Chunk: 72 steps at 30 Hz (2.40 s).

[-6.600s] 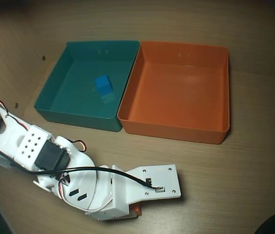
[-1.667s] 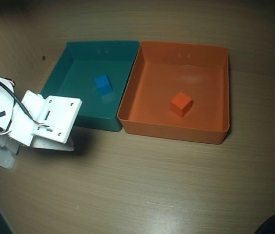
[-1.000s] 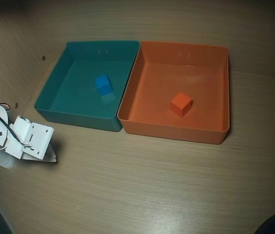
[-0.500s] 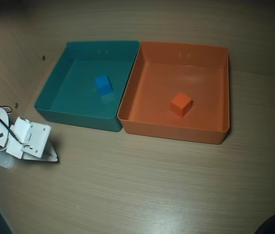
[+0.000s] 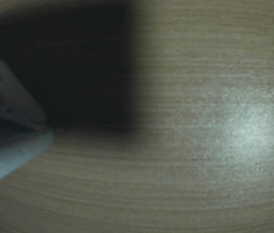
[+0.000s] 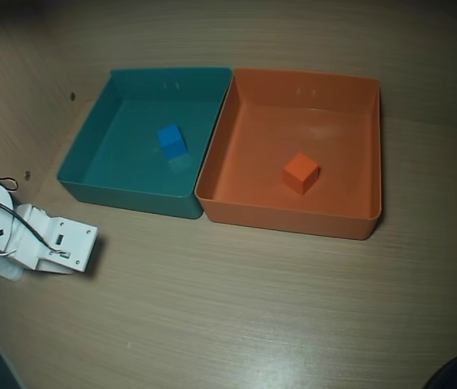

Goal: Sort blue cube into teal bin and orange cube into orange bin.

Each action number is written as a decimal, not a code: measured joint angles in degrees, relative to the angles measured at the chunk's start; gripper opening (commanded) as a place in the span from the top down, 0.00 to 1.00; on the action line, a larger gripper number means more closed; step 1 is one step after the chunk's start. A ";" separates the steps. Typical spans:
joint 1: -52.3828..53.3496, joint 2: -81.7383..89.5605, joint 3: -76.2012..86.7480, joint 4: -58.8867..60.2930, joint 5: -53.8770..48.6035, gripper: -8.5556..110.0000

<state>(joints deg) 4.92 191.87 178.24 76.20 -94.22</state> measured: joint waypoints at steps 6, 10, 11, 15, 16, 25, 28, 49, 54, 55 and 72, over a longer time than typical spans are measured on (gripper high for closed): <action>1.41 0.09 0.00 -0.18 -1.14 0.97; 1.41 0.18 0.00 -0.18 -1.14 0.97; 1.41 0.18 0.00 -0.18 -1.14 0.97; 1.41 0.18 0.00 -0.26 -1.32 0.97; 1.41 0.18 0.00 -0.26 -1.32 0.97; 1.41 0.18 0.00 -0.26 -1.32 0.97; 1.41 0.18 0.00 -0.26 -1.32 0.97; 1.41 0.18 0.00 -0.26 -1.32 0.97; 1.41 0.18 0.00 -0.26 -1.32 0.97; 1.41 0.18 0.00 -0.26 -1.32 0.97; 1.41 0.18 0.00 -0.26 -1.32 0.97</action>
<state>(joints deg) 6.33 192.04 178.24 75.94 -95.54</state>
